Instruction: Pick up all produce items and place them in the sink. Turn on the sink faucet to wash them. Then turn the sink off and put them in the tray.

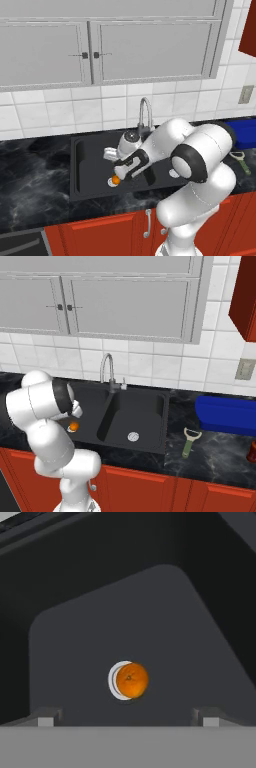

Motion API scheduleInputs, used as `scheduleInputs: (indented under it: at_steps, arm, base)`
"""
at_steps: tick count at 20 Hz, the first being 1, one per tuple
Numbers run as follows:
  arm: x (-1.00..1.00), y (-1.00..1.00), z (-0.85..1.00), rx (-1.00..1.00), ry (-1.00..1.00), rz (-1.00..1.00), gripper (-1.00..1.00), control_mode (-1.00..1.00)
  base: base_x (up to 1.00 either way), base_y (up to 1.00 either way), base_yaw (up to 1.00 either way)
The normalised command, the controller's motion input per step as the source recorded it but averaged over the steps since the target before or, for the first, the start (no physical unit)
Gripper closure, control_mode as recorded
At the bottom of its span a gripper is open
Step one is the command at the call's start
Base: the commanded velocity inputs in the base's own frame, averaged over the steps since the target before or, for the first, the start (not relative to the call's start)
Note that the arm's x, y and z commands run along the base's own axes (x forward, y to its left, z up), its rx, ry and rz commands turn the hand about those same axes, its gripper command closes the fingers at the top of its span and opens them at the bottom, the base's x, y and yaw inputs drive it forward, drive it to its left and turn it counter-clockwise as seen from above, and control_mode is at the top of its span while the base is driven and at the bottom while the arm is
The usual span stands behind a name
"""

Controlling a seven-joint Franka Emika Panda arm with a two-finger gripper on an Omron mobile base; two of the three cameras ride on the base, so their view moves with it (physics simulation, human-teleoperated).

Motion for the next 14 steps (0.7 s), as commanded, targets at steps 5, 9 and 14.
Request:
scheduleInputs:
  at_steps: [5, 9, 14]
  arm:
    - [0.00, 0.07, 0.42, -0.04, 0.06, 0.00, -1.00, -1.00]
    - [0.00, 0.01, 0.54, -0.01, 0.08, 0.00, -1.00, -1.00]
    - [-0.21, -0.06, 0.56, 0.00, 0.05, 0.03, -1.00, -1.00]
  base:
    - [0.00, 0.00, 0.00]
    - [0.00, 0.00, 0.00]
    - [0.00, 0.00, 0.00]
